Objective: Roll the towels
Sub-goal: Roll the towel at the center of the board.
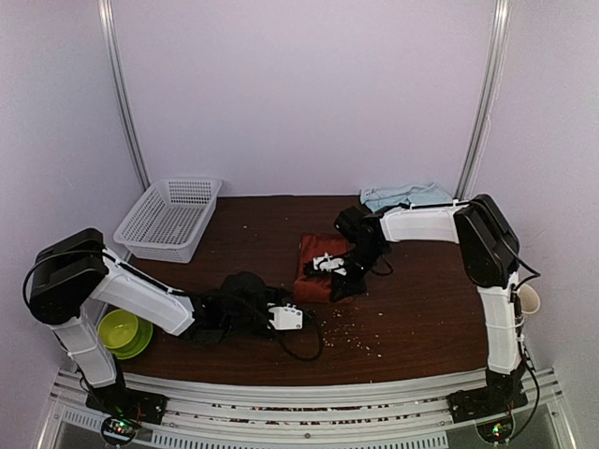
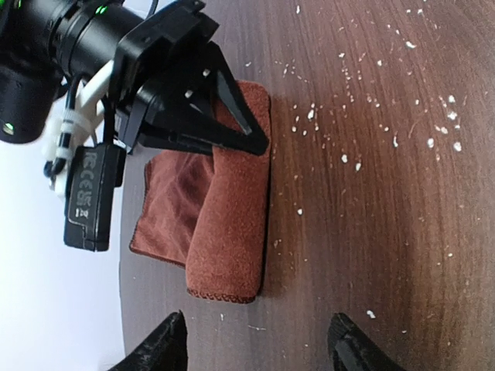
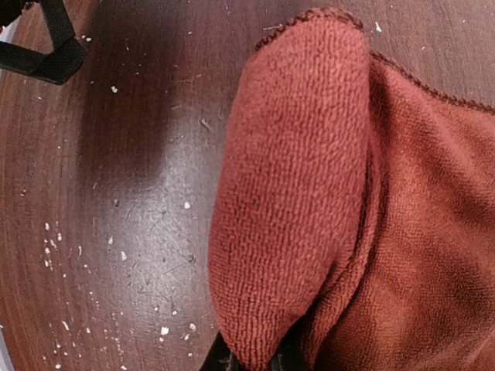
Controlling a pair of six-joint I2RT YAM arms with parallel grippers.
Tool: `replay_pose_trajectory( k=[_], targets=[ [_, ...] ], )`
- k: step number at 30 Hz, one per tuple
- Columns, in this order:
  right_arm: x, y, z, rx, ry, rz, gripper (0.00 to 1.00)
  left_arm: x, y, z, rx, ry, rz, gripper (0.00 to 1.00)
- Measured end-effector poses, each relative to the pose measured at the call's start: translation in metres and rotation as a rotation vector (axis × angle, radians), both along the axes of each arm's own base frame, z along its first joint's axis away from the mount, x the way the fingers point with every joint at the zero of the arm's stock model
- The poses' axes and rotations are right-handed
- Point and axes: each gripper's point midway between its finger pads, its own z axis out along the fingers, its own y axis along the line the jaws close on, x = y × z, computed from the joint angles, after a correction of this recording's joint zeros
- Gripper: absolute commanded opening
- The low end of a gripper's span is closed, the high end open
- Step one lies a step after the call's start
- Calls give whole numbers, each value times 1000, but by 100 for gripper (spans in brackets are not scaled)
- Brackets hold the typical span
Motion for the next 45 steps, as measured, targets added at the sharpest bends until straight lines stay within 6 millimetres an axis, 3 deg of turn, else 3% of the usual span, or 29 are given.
replay_pose_trajectory(
  k=[6, 10, 14, 21, 34, 38, 42, 45],
  targets=[
    [-5, -2, 1, 12, 144, 3, 8, 9, -5, -6, 24, -62, 7, 56],
    [-16, -4, 0, 5, 213, 12, 8, 17, -15, -18, 63, -84, -2, 55],
    [-28, -7, 0, -4, 269, 22, 8, 25, -26, -17, 65, -99, -6, 54],
    [-38, -11, 0, -19, 316, 30, 9, 38, -35, -18, 70, -91, -1, 43],
    [-42, -14, 1, -31, 338, 28, 11, 29, -36, -35, 107, -7, -33, 49],
    [-43, -15, 1, -34, 343, 28, 11, 35, -42, -37, 105, -5, -15, 33],
    [-44, -16, 1, -36, 346, 27, 12, 39, -46, -43, 107, 9, 0, 3],
    [-44, -16, 1, -37, 347, 28, 14, 37, -46, -46, 113, 27, -2, 0]
  ],
)
